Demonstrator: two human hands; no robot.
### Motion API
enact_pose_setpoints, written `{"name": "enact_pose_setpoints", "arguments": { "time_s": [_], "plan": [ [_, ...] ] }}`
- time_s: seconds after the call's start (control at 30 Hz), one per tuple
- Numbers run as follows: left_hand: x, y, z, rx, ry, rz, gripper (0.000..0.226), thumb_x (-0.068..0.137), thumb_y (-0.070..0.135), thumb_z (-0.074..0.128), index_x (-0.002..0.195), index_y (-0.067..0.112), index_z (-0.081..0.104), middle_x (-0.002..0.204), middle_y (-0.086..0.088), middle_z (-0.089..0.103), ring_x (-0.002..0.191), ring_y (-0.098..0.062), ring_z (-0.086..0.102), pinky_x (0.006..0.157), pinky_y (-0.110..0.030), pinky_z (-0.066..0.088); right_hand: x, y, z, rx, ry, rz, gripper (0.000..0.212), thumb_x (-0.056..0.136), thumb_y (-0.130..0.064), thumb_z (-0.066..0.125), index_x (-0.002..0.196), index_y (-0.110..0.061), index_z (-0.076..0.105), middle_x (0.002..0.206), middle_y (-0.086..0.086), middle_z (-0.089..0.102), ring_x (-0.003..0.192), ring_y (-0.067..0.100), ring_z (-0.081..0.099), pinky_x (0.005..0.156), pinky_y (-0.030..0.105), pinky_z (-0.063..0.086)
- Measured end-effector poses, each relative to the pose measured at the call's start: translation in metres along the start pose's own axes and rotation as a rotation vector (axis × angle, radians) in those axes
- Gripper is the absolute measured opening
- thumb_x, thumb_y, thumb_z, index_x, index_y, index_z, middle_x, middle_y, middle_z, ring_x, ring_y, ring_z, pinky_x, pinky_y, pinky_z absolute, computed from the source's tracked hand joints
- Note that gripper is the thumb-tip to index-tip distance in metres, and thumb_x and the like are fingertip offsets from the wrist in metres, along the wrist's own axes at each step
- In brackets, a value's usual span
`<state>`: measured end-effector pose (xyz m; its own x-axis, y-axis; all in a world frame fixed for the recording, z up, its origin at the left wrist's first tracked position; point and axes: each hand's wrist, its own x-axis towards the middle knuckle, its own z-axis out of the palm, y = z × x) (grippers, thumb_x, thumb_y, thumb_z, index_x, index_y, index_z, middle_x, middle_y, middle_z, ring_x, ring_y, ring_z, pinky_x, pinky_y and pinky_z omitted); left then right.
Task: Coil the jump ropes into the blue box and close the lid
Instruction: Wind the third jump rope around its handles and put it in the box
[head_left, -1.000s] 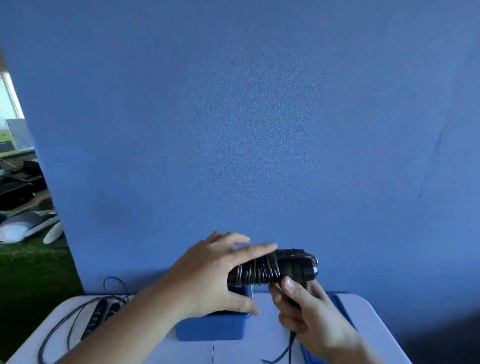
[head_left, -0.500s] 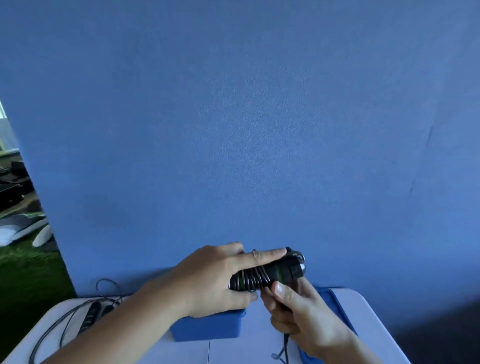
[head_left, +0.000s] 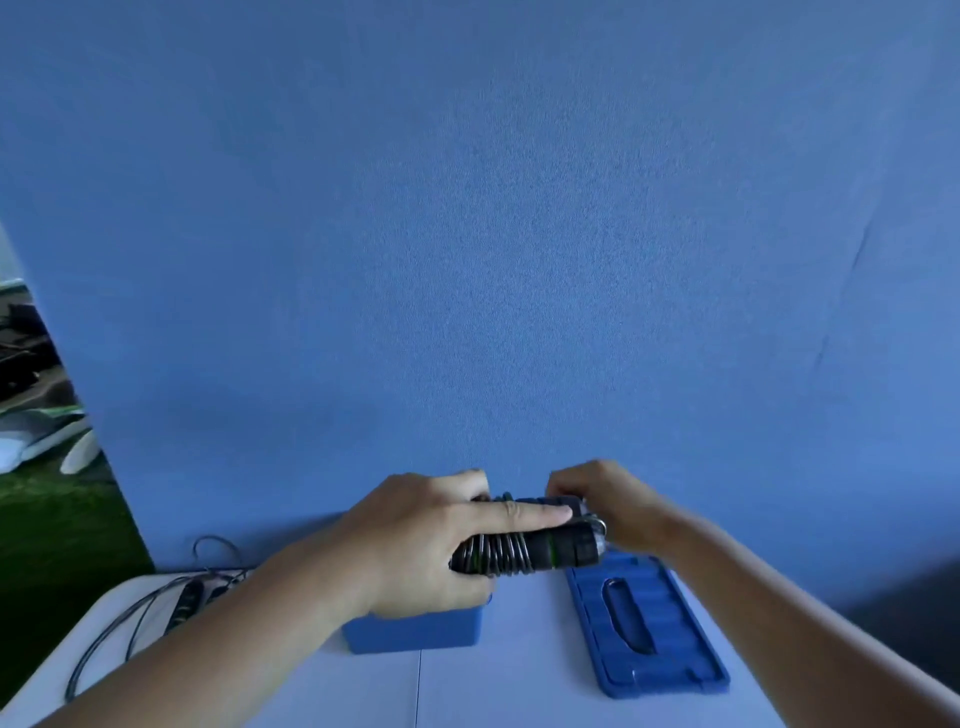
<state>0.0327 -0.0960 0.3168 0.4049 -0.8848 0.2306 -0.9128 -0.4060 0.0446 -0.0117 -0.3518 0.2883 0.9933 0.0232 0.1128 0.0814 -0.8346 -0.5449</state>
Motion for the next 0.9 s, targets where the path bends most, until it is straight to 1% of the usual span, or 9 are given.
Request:
{"name": "enact_pose_setpoints", "arguments": {
  "time_s": [0.1, 0.13, 0.23, 0.27, 0.4, 0.53, 0.63, 0.77, 0.9],
  "plan": [
    [0.001, -0.005, 0.004, 0.045, -0.024, 0.004, 0.068, 0.083, 0.064, 0.061, 0.144, 0.052, 0.035, 0.127, 0.018, 0.048, 0.104, -0.011, 0.058, 0.086, -0.035, 0.053, 0.021, -0.019, -0.031, -0.135, -0.038, -0.013, 0.034, 0.085, -0.041, 0.075, 0.070, -0.015, 0.060, 0.053, -0.012, 0.048, 0.055, 0.003, 0.040, 0.054, 0.021, 0.035],
    [0.000, -0.006, 0.005, 0.049, -0.029, 0.006, 0.069, 0.083, 0.064, 0.061, 0.145, 0.054, 0.032, 0.126, 0.016, 0.049, 0.102, -0.013, 0.060, 0.084, -0.036, 0.054, 0.025, -0.031, -0.041, -0.210, -0.059, -0.021, 0.039, 0.083, -0.049, 0.075, 0.070, -0.016, 0.059, 0.053, -0.011, 0.047, 0.053, 0.003, 0.039, 0.051, 0.019, 0.033],
    [-0.001, -0.006, 0.005, 0.054, -0.060, 0.010, 0.075, 0.086, 0.058, 0.064, 0.147, 0.061, 0.020, 0.127, 0.012, 0.051, 0.098, -0.015, 0.061, 0.080, -0.037, 0.057, 0.027, -0.063, -0.058, -0.441, -0.096, -0.079, 0.041, 0.082, -0.054, 0.074, 0.072, -0.018, 0.059, 0.058, -0.008, 0.049, 0.054, 0.002, 0.044, 0.050, 0.019, 0.032],
    [0.000, -0.007, 0.005, 0.065, -0.073, 0.006, 0.076, 0.087, 0.055, 0.063, 0.148, 0.060, 0.018, 0.129, 0.009, 0.050, 0.099, -0.016, 0.061, 0.081, -0.038, 0.057, 0.027, -0.075, -0.061, -0.497, -0.094, -0.086, 0.042, 0.083, -0.056, 0.072, 0.072, -0.018, 0.058, 0.060, -0.007, 0.050, 0.056, 0.004, 0.045, 0.052, 0.023, 0.034],
    [0.005, -0.010, 0.003, 0.128, -0.112, -0.016, 0.073, 0.092, 0.047, 0.061, 0.151, 0.051, 0.020, 0.133, 0.002, 0.049, 0.104, -0.023, 0.061, 0.087, -0.042, 0.056, 0.020, -0.106, -0.057, -0.563, -0.044, -0.079, 0.045, 0.090, -0.057, 0.061, 0.069, -0.018, 0.054, 0.065, -0.004, 0.051, 0.061, 0.013, 0.046, 0.053, 0.029, 0.033],
    [0.013, -0.023, 0.011, 0.205, -0.152, -0.093, 0.066, 0.091, 0.050, 0.059, 0.149, 0.047, 0.028, 0.129, 0.000, 0.055, 0.101, -0.025, 0.062, 0.085, -0.043, 0.056, 0.009, -0.108, -0.039, -0.470, -0.025, -0.056, 0.048, 0.098, -0.049, 0.051, 0.066, -0.012, 0.052, 0.064, 0.001, 0.050, 0.066, 0.021, 0.047, 0.055, 0.033, 0.034],
    [0.017, -0.032, 0.017, 0.222, -0.180, -0.150, 0.068, 0.089, 0.055, 0.058, 0.150, 0.048, 0.027, 0.129, 0.002, 0.056, 0.104, -0.026, 0.062, 0.086, -0.043, 0.055, -0.003, -0.101, -0.020, -0.361, -0.008, -0.043, 0.046, 0.100, -0.042, 0.045, 0.068, -0.010, 0.053, 0.063, 0.001, 0.050, 0.065, 0.023, 0.048, 0.056, 0.035, 0.035],
    [0.016, -0.038, 0.021, 0.141, -0.141, -0.191, 0.068, 0.084, 0.061, 0.057, 0.146, 0.053, 0.031, 0.123, 0.006, 0.060, 0.100, -0.021, 0.063, 0.085, -0.040, 0.056, -0.022, -0.090, 0.001, -0.060, 0.065, -0.042, 0.037, 0.100, -0.033, 0.046, 0.072, -0.010, 0.050, 0.059, -0.003, 0.044, 0.054, 0.014, 0.036, 0.056, 0.037, 0.039],
    [0.011, -0.040, 0.025, 0.041, -0.056, -0.193, 0.076, 0.081, 0.065, 0.058, 0.148, 0.059, 0.023, 0.121, 0.015, 0.061, 0.099, -0.012, 0.061, 0.083, -0.032, 0.054, -0.040, -0.075, 0.025, 0.308, 0.076, -0.008, 0.026, 0.103, -0.023, 0.044, 0.080, -0.015, 0.053, 0.055, -0.002, 0.051, 0.043, 0.014, 0.045, 0.048, 0.028, 0.041]
  ]
}}
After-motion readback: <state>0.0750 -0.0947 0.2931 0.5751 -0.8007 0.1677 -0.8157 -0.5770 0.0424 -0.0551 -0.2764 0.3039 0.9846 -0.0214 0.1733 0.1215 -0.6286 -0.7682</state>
